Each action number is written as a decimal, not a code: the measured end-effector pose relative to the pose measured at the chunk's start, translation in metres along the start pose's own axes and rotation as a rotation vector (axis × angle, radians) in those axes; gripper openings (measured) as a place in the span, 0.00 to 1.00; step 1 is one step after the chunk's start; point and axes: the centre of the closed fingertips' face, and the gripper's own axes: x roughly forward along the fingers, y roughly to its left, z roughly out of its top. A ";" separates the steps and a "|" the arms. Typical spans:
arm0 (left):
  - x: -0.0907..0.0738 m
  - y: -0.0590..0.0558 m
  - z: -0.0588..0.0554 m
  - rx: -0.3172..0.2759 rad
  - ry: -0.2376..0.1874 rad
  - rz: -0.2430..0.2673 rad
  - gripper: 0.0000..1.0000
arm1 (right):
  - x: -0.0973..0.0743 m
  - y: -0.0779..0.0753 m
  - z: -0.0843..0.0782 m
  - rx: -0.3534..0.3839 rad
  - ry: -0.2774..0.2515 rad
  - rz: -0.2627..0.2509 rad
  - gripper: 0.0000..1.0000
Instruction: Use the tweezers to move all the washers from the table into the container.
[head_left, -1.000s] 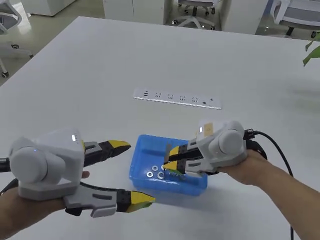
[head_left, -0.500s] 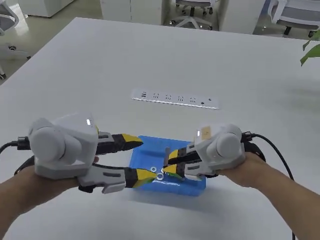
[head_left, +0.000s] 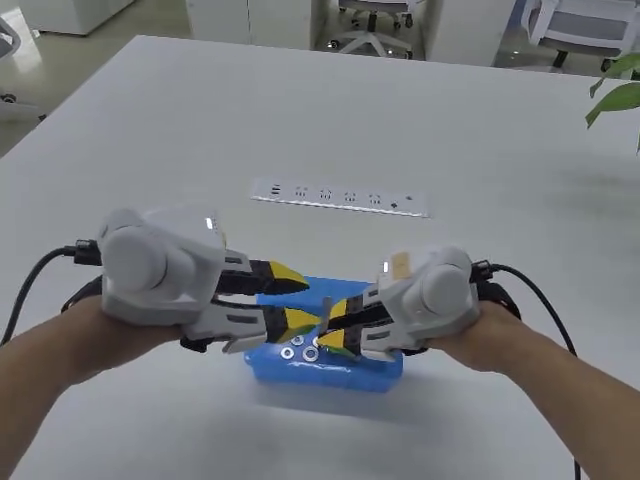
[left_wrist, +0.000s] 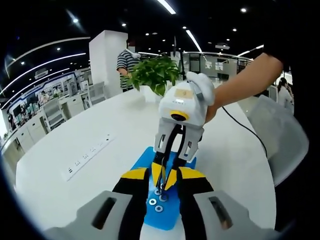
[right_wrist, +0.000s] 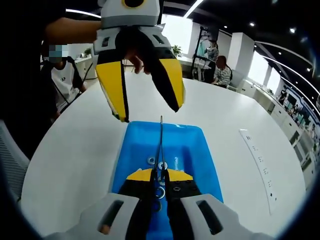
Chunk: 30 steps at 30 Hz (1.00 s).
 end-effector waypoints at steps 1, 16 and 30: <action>0.001 0.000 0.000 0.009 0.003 -0.006 0.25 | 0.000 0.000 0.000 -0.003 0.001 0.001 0.09; 0.017 -0.004 0.004 0.071 0.016 -0.066 0.07 | -0.001 0.001 -0.001 -0.029 0.020 0.007 0.10; 0.019 -0.009 0.005 0.083 0.025 -0.087 0.11 | 0.001 0.001 0.000 -0.032 0.025 0.016 0.10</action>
